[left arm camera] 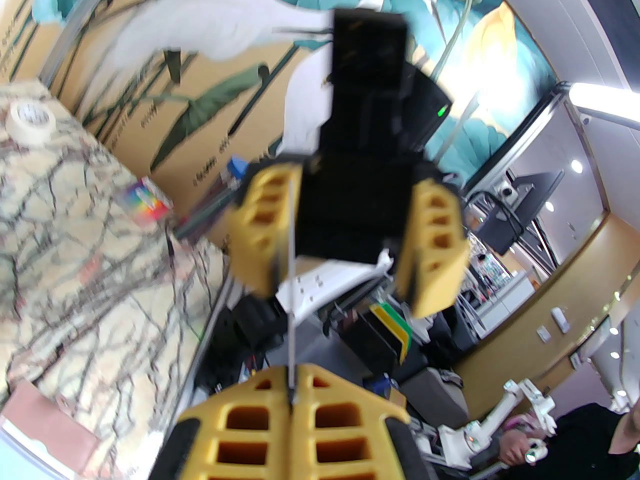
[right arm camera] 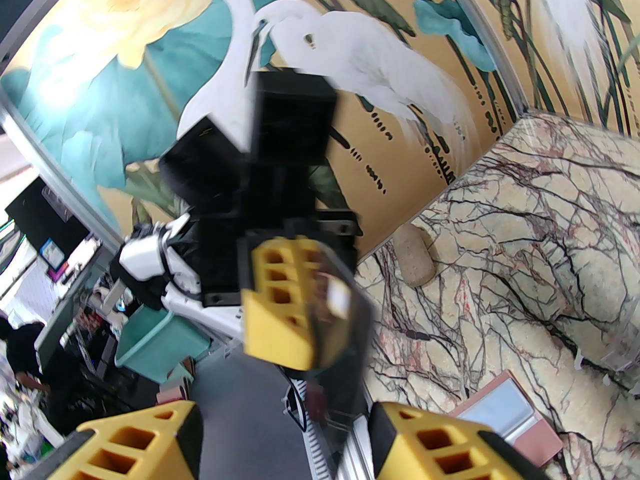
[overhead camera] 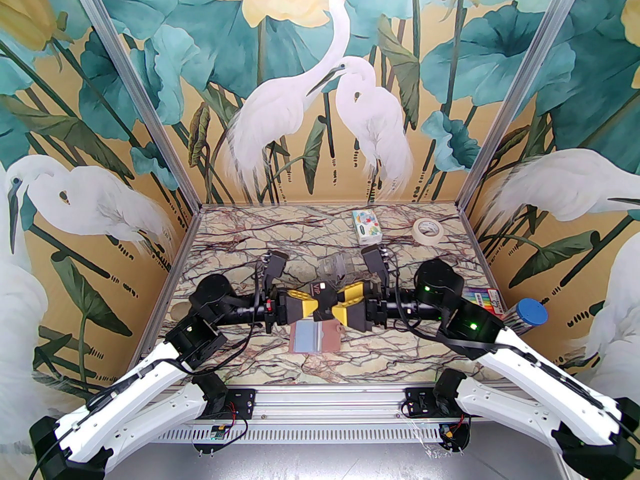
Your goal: Put the credit cards into the card holder
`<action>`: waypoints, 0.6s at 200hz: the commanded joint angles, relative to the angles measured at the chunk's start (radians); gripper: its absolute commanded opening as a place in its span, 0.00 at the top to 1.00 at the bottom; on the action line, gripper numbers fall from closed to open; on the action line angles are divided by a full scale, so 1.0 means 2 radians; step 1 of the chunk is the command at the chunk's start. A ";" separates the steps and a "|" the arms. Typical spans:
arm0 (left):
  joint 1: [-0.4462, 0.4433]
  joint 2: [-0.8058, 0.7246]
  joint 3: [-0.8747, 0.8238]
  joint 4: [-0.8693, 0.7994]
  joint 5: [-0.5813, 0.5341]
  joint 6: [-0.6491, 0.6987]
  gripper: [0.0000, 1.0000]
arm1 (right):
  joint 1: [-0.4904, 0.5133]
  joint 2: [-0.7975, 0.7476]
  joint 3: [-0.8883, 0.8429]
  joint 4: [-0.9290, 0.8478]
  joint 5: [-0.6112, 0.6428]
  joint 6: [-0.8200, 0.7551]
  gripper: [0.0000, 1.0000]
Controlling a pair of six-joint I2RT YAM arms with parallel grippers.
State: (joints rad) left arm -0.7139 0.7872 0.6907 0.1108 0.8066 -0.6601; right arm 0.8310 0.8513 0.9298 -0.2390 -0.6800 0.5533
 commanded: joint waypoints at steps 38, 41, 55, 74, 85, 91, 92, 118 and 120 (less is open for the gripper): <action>-0.004 -0.006 -0.008 0.021 0.046 -0.016 1.00 | -0.001 -0.002 -0.010 -0.009 -0.022 -0.029 0.45; -0.004 -0.006 -0.009 0.024 0.047 -0.018 1.00 | -0.001 -0.002 -0.011 -0.008 -0.022 -0.028 0.45; -0.004 -0.005 -0.012 0.028 0.048 -0.024 1.00 | -0.002 -0.002 -0.015 0.003 -0.029 -0.022 0.47; -0.004 -0.003 -0.015 0.033 0.048 -0.028 1.00 | -0.002 0.001 -0.018 0.013 -0.040 -0.014 0.51; -0.004 -0.004 -0.019 0.045 0.048 -0.034 1.00 | -0.002 0.002 -0.019 0.014 -0.040 -0.013 0.53; -0.004 -0.004 -0.021 0.051 0.048 -0.038 1.00 | -0.002 0.001 -0.020 0.016 -0.040 -0.012 0.55; -0.004 -0.004 -0.022 0.052 0.048 -0.039 1.00 | -0.002 0.001 -0.020 0.017 -0.040 -0.012 0.55; -0.004 0.000 -0.024 0.056 0.049 -0.040 1.00 | -0.002 0.000 -0.025 0.027 -0.040 -0.006 0.62; -0.004 0.000 -0.024 0.056 0.048 -0.040 1.00 | -0.002 0.001 -0.025 0.028 -0.040 -0.005 0.62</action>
State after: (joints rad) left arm -0.7139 0.7860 0.6548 0.1764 0.8757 -0.7216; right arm 0.8291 0.8524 0.8921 -0.2253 -0.7383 0.5274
